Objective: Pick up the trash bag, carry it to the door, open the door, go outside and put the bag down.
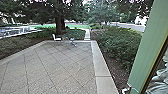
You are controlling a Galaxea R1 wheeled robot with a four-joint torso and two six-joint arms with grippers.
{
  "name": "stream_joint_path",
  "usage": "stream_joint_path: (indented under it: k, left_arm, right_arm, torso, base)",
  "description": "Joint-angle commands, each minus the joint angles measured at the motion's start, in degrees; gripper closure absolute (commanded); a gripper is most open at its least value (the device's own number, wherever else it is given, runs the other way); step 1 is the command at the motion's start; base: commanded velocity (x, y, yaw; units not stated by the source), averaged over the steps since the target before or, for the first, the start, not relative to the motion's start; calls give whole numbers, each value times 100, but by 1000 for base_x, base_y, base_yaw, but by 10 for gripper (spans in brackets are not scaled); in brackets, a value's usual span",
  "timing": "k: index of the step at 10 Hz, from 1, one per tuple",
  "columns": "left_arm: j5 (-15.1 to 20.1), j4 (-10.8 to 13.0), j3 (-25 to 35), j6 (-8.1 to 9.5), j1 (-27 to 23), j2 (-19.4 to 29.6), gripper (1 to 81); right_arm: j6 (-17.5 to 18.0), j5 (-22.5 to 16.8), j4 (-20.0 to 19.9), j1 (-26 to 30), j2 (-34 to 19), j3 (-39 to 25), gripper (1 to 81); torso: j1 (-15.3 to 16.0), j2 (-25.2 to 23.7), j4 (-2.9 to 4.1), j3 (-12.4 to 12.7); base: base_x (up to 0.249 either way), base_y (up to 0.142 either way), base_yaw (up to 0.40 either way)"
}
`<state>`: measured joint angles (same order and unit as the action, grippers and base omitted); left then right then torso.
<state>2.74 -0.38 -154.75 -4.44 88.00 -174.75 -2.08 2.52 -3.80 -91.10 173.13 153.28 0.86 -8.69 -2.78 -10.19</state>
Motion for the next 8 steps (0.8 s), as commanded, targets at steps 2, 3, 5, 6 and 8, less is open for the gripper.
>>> stream_joint_path:
  k: [2,3,5,6,8]
  left_arm:
    - [367,-41,32,-22,-174,10,811]
    - [359,-68,32,-5,-182,36,811]
    - [350,-68,32,48,-174,72,811]
    - [350,-68,32,57,-182,72,811]
    - [341,-59,41,57,-182,72,811]
  right_arm:
    - [-11,-358,-6,175,5,16,10]
    - [-11,-358,-6,175,5,16,10]
    - [-11,-349,2,166,5,16,10]
    - [-11,-349,2,166,5,16,10]
    - [-11,-340,2,175,5,16,10]
  torso:
    - [-2,0,563,0]
    - [-4,0,604,0]
    - [-4,0,899,0]
    - [-4,0,1097,0]
    - [-6,0,1493,0]
  base:
    - [0,0,0]
    - [0,0,0]
    - [0,0,0]
    - [0,0,0]
    - [0,0,0]
